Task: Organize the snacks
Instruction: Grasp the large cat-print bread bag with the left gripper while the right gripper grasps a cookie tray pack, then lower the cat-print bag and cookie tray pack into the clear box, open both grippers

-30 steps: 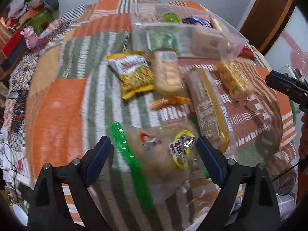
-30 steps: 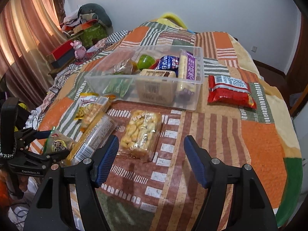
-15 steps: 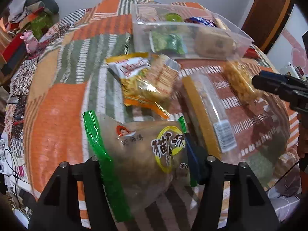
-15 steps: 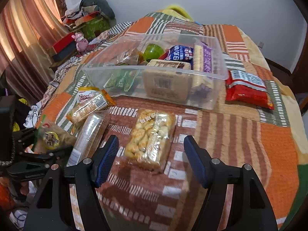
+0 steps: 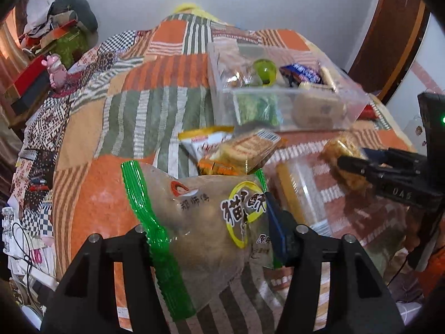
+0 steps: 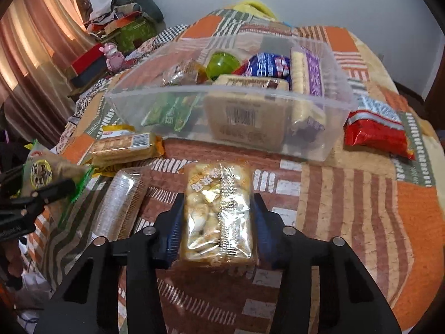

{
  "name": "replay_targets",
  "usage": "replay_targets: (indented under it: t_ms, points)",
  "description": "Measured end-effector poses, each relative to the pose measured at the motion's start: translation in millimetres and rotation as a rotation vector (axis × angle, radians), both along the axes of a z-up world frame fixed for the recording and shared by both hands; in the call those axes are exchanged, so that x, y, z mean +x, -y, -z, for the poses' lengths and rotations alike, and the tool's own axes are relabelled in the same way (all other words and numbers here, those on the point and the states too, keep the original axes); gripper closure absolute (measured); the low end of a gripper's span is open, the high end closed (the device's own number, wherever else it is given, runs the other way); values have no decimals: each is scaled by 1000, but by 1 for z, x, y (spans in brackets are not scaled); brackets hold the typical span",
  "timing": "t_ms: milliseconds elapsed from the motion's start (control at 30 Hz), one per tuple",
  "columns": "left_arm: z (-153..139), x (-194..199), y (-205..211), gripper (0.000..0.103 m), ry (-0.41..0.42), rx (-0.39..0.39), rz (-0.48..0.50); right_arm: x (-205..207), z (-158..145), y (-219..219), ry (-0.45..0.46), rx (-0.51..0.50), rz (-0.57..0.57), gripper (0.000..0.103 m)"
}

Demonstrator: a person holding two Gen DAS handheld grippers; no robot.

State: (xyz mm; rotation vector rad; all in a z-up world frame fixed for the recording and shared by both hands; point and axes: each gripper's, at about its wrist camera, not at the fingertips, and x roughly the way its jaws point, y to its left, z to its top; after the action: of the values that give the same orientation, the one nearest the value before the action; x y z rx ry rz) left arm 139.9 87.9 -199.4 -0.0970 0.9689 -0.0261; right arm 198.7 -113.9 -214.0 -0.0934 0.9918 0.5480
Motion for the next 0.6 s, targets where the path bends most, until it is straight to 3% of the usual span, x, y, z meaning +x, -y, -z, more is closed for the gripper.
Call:
replay_targets:
  t_ms: [600]
  points:
    - [-56, 45, 18, 45, 142, 1, 47, 17, -58, 2, 130, 120, 24, 62]
